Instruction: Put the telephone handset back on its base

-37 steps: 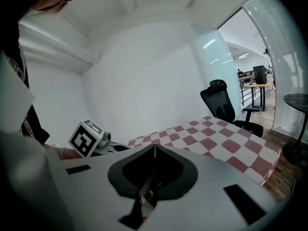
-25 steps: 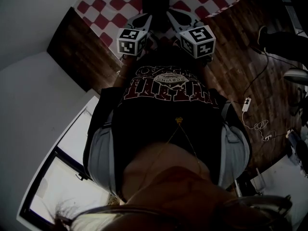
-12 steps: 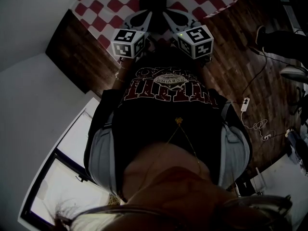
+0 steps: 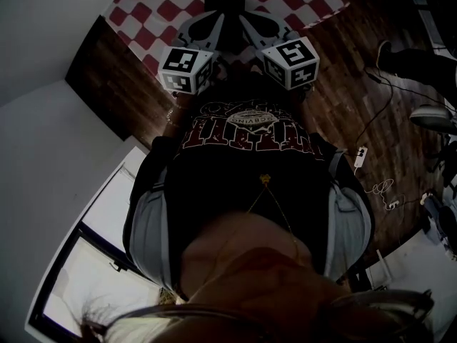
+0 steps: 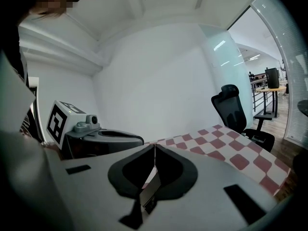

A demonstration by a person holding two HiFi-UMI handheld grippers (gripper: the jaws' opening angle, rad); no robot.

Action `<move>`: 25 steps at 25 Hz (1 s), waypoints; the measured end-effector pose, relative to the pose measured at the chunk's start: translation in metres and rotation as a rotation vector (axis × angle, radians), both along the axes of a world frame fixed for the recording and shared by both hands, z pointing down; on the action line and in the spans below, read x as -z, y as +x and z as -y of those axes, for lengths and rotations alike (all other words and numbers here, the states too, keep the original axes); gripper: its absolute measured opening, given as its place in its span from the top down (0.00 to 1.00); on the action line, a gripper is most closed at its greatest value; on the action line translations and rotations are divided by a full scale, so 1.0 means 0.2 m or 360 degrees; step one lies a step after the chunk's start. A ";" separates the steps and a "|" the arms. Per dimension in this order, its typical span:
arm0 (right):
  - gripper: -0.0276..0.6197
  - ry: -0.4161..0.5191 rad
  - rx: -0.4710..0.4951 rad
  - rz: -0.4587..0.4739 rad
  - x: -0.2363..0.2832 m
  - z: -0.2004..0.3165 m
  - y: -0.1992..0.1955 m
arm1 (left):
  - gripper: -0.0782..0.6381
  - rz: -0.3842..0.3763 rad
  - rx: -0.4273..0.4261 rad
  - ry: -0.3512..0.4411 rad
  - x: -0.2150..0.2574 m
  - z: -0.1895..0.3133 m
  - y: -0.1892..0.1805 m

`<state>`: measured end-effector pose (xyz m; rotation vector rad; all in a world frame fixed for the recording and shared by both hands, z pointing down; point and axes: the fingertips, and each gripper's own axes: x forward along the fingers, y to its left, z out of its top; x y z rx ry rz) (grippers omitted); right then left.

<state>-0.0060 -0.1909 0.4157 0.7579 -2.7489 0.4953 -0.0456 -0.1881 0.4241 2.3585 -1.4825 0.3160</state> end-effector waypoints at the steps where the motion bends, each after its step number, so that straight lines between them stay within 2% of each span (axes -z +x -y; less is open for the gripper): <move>1: 0.93 0.0011 0.0006 0.0007 0.02 0.00 -0.01 | 0.88 0.0001 -0.0005 0.0020 0.02 0.00 0.00; 14: 0.93 0.0091 0.0047 0.0050 0.15 0.01 -0.06 | 0.88 0.0022 0.0041 0.0140 0.18 0.01 -0.04; 25: 0.93 0.0096 0.0082 0.0061 0.16 0.04 -0.07 | 0.88 0.0013 0.0057 0.0140 0.19 0.04 -0.03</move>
